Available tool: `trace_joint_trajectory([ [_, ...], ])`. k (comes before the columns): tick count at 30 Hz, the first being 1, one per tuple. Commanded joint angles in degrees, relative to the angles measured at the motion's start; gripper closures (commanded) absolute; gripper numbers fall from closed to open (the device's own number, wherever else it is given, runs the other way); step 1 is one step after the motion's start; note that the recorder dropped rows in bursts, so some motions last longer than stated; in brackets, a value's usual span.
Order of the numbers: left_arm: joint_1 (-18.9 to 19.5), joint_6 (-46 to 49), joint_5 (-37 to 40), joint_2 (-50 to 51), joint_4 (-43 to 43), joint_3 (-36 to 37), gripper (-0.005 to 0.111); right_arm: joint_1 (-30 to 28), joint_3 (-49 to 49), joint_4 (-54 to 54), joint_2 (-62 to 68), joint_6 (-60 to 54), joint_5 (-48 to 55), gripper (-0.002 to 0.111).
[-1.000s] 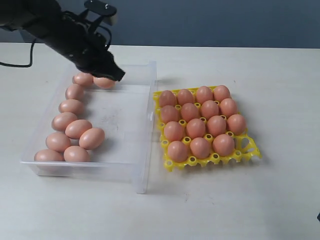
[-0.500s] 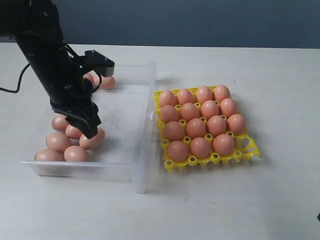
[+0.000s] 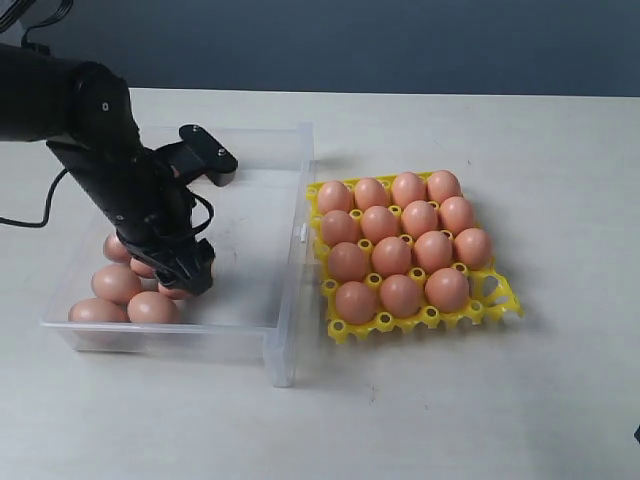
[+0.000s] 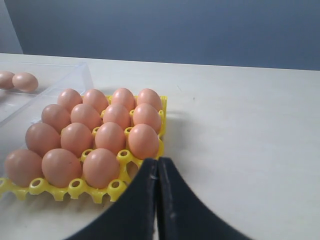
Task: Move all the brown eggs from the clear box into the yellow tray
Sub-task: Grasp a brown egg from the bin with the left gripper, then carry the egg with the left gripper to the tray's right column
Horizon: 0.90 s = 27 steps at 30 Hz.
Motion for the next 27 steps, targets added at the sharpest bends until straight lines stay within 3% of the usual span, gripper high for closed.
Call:
trace_joint_trajectory([
  [1, -0.29, -0.41, -3.76, 0.23, -0.16, 1.75, 0.040, 0.08, -0.20, -0.14, 0.00, -0.01, -0.68, 0.107],
  [6, -0.29, -0.41, -4.24, 2.90, 0.18, 2.53, 0.046, 0.08, -0.20, -0.14, 0.00, -0.01, -0.68, 0.107],
  [9, -0.29, -0.41, -5.61, 3.05, -0.34, 2.53, 0.055, 0.08, -0.20, -0.14, 0.00, -0.01, -0.68, 0.107],
  [15, -0.29, -0.41, -5.52, 2.95, -1.74, 2.53, 0.104, 0.08, -0.20, -0.14, 0.00, -0.01, -0.68, 0.107],
  [23, -0.29, 0.05, -5.98, -1.93, -11.43, -0.38, 0.106, 0.08, -0.20, -0.14, 0.00, -0.01, -0.68, 0.107],
  [27, -0.55, 9.23, -6.76, -4.98, -25.56, -3.36, 0.106, 0.08, -0.20, -0.14, 0.00, -0.01, -0.68, 0.107],
])
